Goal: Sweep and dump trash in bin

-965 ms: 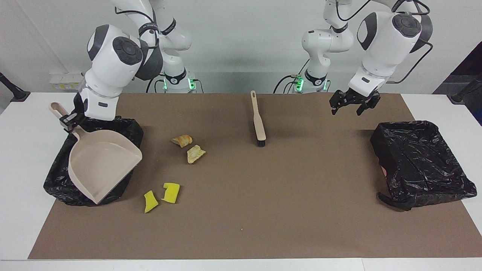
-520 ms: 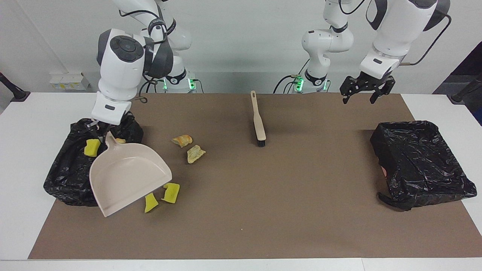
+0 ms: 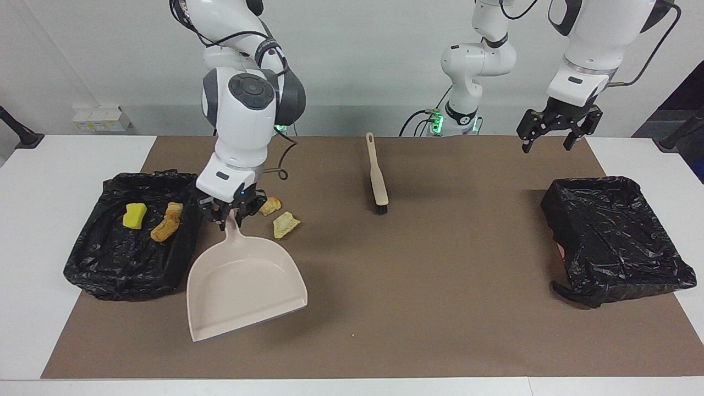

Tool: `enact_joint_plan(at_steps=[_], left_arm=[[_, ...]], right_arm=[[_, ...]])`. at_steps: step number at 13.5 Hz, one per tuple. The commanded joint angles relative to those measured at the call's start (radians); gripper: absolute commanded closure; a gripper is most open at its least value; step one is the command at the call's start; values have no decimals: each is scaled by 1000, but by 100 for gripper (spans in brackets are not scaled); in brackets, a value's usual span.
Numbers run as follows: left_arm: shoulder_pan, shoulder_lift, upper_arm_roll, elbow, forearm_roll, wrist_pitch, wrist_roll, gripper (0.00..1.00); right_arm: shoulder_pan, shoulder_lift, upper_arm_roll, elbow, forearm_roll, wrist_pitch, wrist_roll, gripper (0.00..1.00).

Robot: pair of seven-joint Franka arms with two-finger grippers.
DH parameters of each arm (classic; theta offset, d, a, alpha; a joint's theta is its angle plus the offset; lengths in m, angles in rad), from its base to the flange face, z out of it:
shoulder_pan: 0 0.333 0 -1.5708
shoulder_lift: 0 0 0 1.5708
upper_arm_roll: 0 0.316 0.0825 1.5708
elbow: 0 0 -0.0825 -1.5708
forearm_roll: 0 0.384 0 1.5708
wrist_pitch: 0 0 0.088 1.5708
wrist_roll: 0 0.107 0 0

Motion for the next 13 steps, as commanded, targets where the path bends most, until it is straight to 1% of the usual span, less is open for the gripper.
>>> enact_joint_plan(at_steps=[1,3,5,6,8,10,12,13], left_arm=[[13,3,-9,7,-16,8,12,0],[13,4,-9,5,-16,8,10,0],[13,9,-9,7,-16,16,10,0],[13,14,-9,7,-16,31,10,0],[8,32,-9,8,-16,57,6,0],[13,46,-9,20,-54,91,4,0],[16,69,-9,24,-67,150,4,0],[16,87,-9,25,-67,155,6,0]], right_arm=[[75,174,-2,224,31,-67,164,100],[130,223,-3,270,87,-55,313,100],[143,262,-2,342,184,-65,355,100],[164,268,-3,342,209,-58,388,100],[213,314,1,353,235,-33,462,100],[224,338,8,356,290,-5,475,100],[247,360,15,358,295,1,476,100],[253,366,15,358,295,5,476,100]])
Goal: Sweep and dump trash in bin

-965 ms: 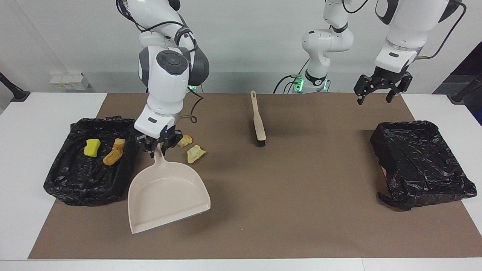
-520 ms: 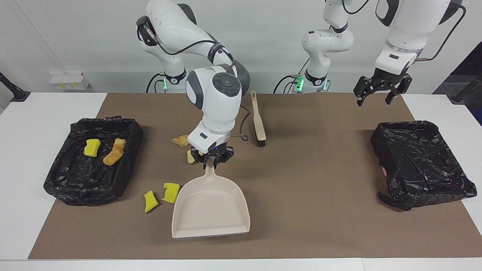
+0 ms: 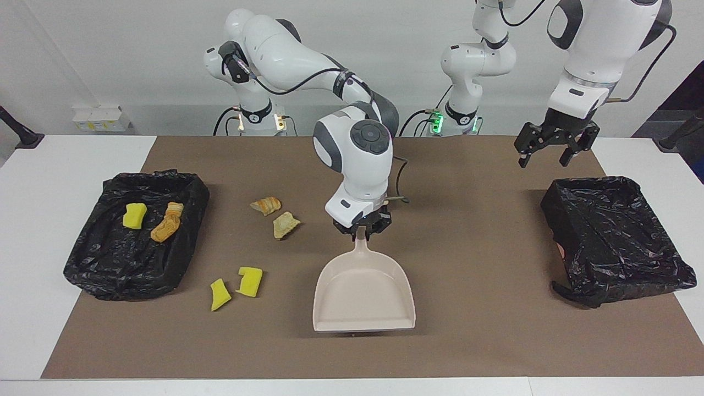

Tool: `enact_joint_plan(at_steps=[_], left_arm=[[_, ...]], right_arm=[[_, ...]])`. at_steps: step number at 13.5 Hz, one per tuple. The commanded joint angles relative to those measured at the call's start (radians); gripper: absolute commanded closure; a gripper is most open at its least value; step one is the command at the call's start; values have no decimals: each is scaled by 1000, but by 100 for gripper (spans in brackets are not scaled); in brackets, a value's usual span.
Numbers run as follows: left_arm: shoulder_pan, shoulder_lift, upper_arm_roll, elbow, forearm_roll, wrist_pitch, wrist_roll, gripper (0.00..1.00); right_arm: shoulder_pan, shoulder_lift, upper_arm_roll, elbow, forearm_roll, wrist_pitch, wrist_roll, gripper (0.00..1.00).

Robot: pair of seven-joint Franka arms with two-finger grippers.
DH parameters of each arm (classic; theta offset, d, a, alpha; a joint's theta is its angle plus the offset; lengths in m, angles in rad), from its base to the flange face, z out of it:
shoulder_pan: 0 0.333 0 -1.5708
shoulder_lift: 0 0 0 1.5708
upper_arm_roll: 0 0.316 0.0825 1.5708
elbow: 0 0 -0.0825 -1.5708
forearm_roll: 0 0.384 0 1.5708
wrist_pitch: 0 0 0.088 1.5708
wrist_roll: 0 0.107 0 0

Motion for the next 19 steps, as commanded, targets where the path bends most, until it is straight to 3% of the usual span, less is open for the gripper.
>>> enact_joint_plan(at_steps=[1,14,15,19], left_arm=[[15,50,-7,44,-18,21,4,0],[0,52,-9,51,-18,19,-6,0],[1,54,-10,54,-18,21,-6,0],[7,110,-10,116,-21,19,-6,0]], right_arm=[[3,43,21,49,36,12,18,100],[66,77,22,12,43,33,69,98],[66,76,22,11,43,29,69,93],[54,63,21,1,43,33,72,58]])
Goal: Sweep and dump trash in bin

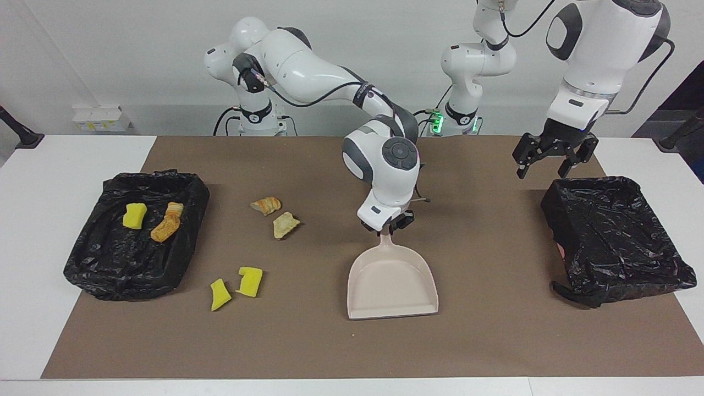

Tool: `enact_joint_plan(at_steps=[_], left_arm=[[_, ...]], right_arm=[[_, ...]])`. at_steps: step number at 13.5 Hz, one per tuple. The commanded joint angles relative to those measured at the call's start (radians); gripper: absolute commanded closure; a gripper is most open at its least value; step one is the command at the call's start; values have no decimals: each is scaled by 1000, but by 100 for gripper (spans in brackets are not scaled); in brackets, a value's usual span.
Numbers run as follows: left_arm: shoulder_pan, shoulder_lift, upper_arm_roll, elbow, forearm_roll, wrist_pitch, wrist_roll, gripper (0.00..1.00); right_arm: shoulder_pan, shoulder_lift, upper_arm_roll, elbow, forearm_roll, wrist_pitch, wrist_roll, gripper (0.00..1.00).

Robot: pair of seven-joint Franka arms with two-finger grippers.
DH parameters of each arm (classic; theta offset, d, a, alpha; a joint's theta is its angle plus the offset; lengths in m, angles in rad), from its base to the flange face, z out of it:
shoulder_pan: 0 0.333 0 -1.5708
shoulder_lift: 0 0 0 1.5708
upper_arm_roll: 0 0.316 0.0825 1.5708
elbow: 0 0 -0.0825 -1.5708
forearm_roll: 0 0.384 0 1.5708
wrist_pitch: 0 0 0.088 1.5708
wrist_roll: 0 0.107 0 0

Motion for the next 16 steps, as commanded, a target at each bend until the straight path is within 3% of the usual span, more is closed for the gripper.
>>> enact_joint_plan(at_steps=[1,5,8,11,15,16], left_arm=[[7,81,-2,105,-12,-3,-5,0],[6,112,-10,127,-14,15,-6,0],[-6,162,-22,200,-16,31,-61,0],[-58,236,-30,259,-16,63,-138,0],[-173,316,-29,272,-5,147,-263,0],[-198,325,-30,271,-5,158,-284,0]], right_arm=[[-12,-16,3,-3,6,15,26,54],[-20,-56,4,-3,8,19,87,47],[-25,-116,3,-19,13,19,196,37],[-95,-258,6,-138,28,33,219,23],[-104,-430,4,-339,28,67,218,0],[-104,-477,6,-406,31,119,225,0]])
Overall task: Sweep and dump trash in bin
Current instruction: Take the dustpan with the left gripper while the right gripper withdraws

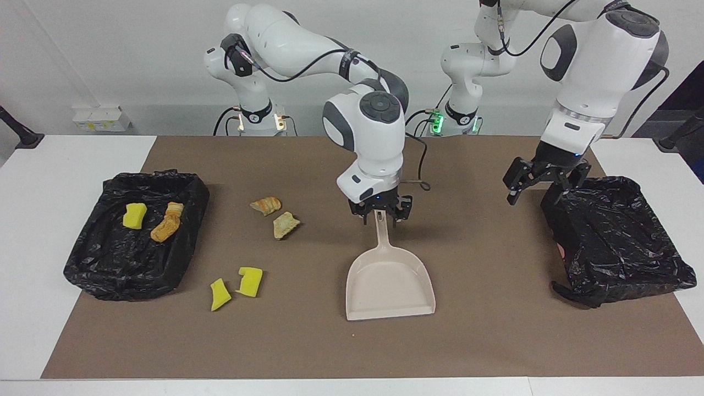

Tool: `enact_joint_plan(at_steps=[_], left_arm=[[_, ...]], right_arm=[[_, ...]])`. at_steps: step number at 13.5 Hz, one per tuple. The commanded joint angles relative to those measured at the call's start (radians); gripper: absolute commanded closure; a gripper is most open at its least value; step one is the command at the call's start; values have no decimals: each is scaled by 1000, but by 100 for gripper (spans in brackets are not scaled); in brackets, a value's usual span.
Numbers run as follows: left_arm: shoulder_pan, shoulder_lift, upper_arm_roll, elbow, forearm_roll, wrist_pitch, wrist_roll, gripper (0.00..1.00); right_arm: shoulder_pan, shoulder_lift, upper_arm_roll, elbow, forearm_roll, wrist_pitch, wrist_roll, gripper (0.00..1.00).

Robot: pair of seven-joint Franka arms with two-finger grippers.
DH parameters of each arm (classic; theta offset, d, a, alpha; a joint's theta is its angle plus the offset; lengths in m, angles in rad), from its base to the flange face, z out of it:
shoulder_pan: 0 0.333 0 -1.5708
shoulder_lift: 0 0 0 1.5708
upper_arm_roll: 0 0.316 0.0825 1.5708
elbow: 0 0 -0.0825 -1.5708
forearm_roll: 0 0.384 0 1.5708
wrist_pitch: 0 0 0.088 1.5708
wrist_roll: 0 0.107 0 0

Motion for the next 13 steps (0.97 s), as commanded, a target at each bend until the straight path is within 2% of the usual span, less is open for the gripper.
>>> enact_joint_plan(at_steps=[1,3,5,10,13], left_arm=[[-92,70,15,43,11,18,-96,0],[-161,125,15,42,51,87,-200,0],[-184,144,12,33,56,93,-208,0],[-243,195,10,5,62,99,-199,0],[-278,192,10,-70,64,104,-198,0]], right_arm=[[-4,-161,4,-249,34,106,35,0],[8,-232,2,-370,35,134,35,0],[16,-290,5,-473,37,179,40,0],[56,-376,10,-616,86,225,32,0],[85,-419,11,-682,100,237,20,0]])
